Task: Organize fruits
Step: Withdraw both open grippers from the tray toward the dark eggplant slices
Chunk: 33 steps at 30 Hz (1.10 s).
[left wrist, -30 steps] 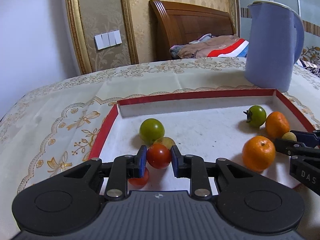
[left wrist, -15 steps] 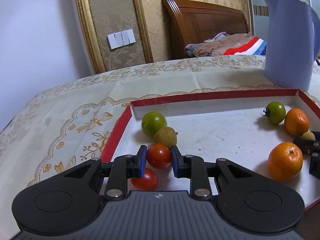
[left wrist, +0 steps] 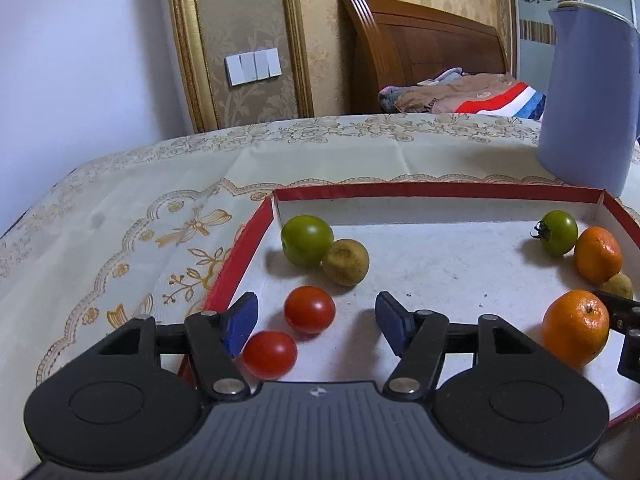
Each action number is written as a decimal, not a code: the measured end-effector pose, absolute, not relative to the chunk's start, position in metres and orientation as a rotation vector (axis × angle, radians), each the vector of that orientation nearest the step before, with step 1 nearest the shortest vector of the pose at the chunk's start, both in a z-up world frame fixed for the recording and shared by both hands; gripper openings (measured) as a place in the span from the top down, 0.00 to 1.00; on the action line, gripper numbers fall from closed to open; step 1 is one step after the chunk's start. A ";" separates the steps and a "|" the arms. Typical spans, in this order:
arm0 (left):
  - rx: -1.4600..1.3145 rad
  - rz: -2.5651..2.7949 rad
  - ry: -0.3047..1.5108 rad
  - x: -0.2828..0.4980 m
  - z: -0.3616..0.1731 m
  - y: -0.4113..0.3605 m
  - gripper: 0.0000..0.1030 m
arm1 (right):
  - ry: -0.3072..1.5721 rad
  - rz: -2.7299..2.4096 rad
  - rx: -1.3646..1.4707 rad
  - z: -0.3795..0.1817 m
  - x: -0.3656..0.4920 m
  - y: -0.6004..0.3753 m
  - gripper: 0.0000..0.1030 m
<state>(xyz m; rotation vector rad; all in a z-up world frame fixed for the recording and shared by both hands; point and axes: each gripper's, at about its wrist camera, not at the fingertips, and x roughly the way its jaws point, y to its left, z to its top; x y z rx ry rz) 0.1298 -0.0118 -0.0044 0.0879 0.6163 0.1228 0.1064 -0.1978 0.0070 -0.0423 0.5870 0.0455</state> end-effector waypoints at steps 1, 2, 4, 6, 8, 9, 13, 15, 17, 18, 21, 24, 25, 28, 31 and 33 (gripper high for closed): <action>0.093 0.125 0.614 0.130 -0.005 -0.013 0.38 | 0.584 0.044 -0.042 0.007 0.107 -0.198 0.32; 0.101 0.124 0.620 0.130 -0.005 -0.014 0.38 | 0.580 0.040 -0.045 0.007 0.106 -0.198 0.31; 0.107 0.124 0.617 0.130 -0.006 -0.015 0.38 | 0.575 0.038 -0.048 0.007 0.105 -0.198 0.30; 0.106 0.123 0.619 0.130 -0.006 -0.015 0.38 | 0.575 0.038 -0.045 0.008 0.104 -0.198 0.30; 0.096 0.122 0.622 0.130 -0.005 -0.013 0.37 | 0.577 0.039 -0.039 0.007 0.105 -0.199 0.30; 0.090 0.121 0.624 0.130 -0.005 -0.012 0.37 | 0.577 0.039 -0.037 0.007 0.105 -0.199 0.30; 0.081 0.120 0.627 0.131 -0.005 -0.011 0.37 | 0.566 0.030 -0.027 0.008 0.103 -0.201 0.23; 0.087 0.120 0.624 0.130 -0.005 -0.011 0.37 | 0.562 0.026 -0.022 0.009 0.102 -0.202 0.22; 0.089 0.117 0.624 0.130 -0.005 -0.011 0.37 | 0.562 0.027 -0.020 0.009 0.103 -0.202 0.22; 0.089 0.113 0.624 0.130 -0.005 -0.011 0.37 | 0.563 0.025 -0.020 0.008 0.103 -0.202 0.21; 0.087 0.103 0.629 0.128 -0.004 -0.011 0.37 | 0.557 0.035 0.006 0.011 0.099 -0.206 0.20; 0.073 0.100 0.610 0.121 -0.001 -0.008 0.37 | 0.526 0.051 0.028 0.017 0.086 -0.213 0.19; 0.070 0.100 0.601 0.118 0.000 -0.007 0.37 | 0.512 0.052 0.033 0.019 0.081 -0.215 0.18; 0.037 0.091 0.588 0.109 0.003 -0.003 0.37 | 0.493 0.056 0.038 0.018 0.069 -0.219 0.15; 0.026 0.087 0.594 0.105 0.002 -0.001 0.37 | 0.499 0.054 0.027 0.016 0.068 -0.218 0.15; 0.045 0.100 0.593 0.104 0.002 -0.002 0.37 | 0.496 0.055 0.030 0.017 0.067 -0.218 0.15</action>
